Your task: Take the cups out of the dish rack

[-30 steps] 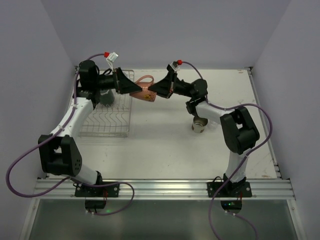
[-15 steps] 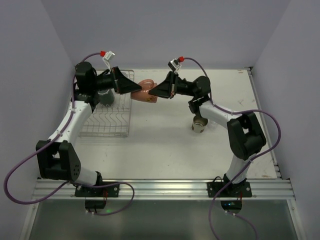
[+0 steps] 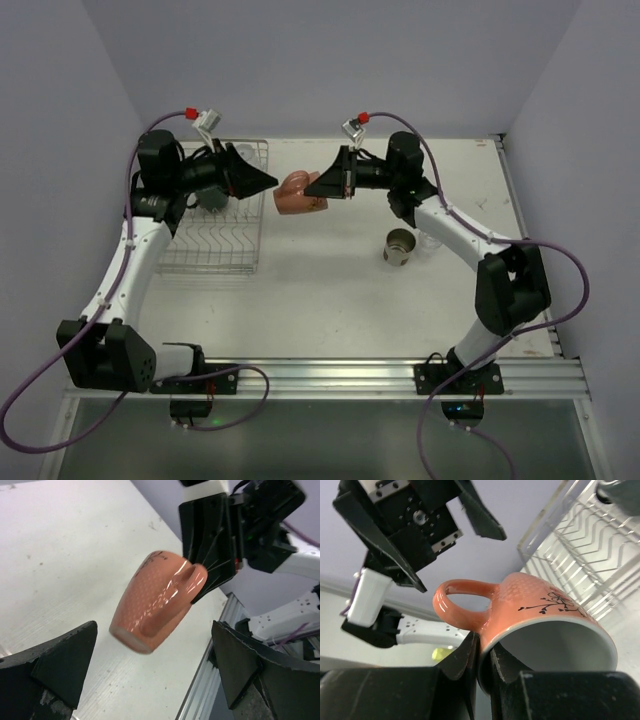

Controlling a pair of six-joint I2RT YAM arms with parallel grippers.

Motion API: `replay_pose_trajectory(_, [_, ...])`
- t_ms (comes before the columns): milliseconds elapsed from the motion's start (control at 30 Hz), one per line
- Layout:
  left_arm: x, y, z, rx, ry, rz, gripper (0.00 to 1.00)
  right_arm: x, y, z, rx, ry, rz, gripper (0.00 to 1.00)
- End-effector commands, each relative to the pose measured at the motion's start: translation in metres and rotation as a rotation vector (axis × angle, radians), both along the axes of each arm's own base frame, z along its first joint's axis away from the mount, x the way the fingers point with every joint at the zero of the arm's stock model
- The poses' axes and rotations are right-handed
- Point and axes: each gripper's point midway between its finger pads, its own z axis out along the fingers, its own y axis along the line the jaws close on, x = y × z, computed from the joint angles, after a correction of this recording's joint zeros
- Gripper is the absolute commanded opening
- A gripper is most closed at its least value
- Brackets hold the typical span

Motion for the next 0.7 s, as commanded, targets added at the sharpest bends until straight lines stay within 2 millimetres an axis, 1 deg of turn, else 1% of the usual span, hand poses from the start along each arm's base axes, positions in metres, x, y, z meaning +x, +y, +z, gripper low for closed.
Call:
replay_pose_trajectory(0, [-0.001,0.023,-0.028,0.166,0.04,0.145,1.0,0.008,-0.014,0.028,-0.084,-0.137,-0.102,0.0])
replay_pose_trajectory(33, [0.01,0.038,-0.038,0.238,0.044,0.245,1.0,0.013,-0.017,0.023,-0.122,-0.178,-0.127,0.0])
replay_pose_trajectory(67, [0.012,0.045,-0.04,0.268,0.048,0.296,1.0,0.02,-0.023,0.015,-0.183,-0.138,-0.185,0.0])
replay_pose_trajectory(100, [0.014,0.054,-0.046,0.301,0.067,0.351,1.0,0.024,-0.027,0.01,-0.221,-0.13,-0.215,0.0])
replay_pose_trajectory(133, [0.023,0.072,-0.05,0.352,0.072,0.467,1.0,0.032,-0.033,0.011,-0.261,-0.182,-0.25,0.0])
replay_pose_trajectory(167, [0.023,0.08,-0.049,0.371,0.069,0.52,1.0,0.033,-0.04,-0.003,-0.333,-0.146,-0.276,0.0])
replay_pose_trajectory(200, [0.025,0.087,-0.051,0.39,0.075,0.562,1.0,0.044,-0.048,-0.011,-0.39,-0.15,-0.343,0.0])
replay_pose_trajectory(233, [0.029,0.097,-0.052,0.414,0.078,0.618,1.0,0.05,-0.056,-0.015,-0.433,-0.177,-0.369,0.0])
replay_pose_trajectory(267, [0.03,0.101,-0.053,0.423,0.082,0.641,1.0,0.053,-0.066,-0.022,-0.494,-0.161,-0.4,0.0])
replay_pose_trajectory(300, [0.031,0.104,-0.053,0.429,0.087,0.662,1.0,0.059,-0.073,-0.029,-0.545,-0.166,-0.431,0.0])
replay_pose_trajectory(333, [0.033,0.11,-0.055,0.437,0.1,0.703,1.0,0.071,-0.086,-0.032,-0.61,-0.202,-0.499,0.0])
replay_pose_trajectory(400, [0.034,0.116,-0.057,0.441,0.11,0.742,1.0,0.077,-0.097,-0.044,-0.689,-0.196,-0.532,0.0])
replay_pose_trajectory(433, [0.035,0.12,-0.058,0.438,0.115,0.77,1.0,0.087,-0.107,-0.044,-0.739,-0.221,-0.585,0.0])
replay_pose_trajectory(467, [0.034,0.12,-0.06,0.437,0.117,0.775,1.0,0.089,-0.113,-0.051,-0.782,-0.209,-0.598,0.0])
replay_pose_trajectory(500, [0.035,0.121,-0.059,0.43,0.109,0.782,1.0,0.093,-0.119,-0.055,-0.816,-0.212,-0.611,0.0])
replay_pose_trajectory(533, [0.035,0.121,-0.059,0.425,0.108,0.787,1.0,0.099,-0.127,-0.06,-0.864,-0.2,-0.639,0.0])
replay_pose_trajectory(567, [0.034,0.121,-0.061,0.424,0.107,0.785,1.0,0.103,-0.13,-0.063,-0.891,-0.197,-0.652,0.0])
replay_pose_trajectory(633, [0.034,0.12,-0.063,0.426,0.111,0.78,1.0,0.112,-0.143,-0.077,-0.989,-0.176,-0.683,0.0])
replay_pose_trajectory(667, [0.034,0.12,-0.064,0.427,0.112,0.78,1.0,0.115,-0.146,-0.081,-1.017,-0.174,-0.689,0.0])
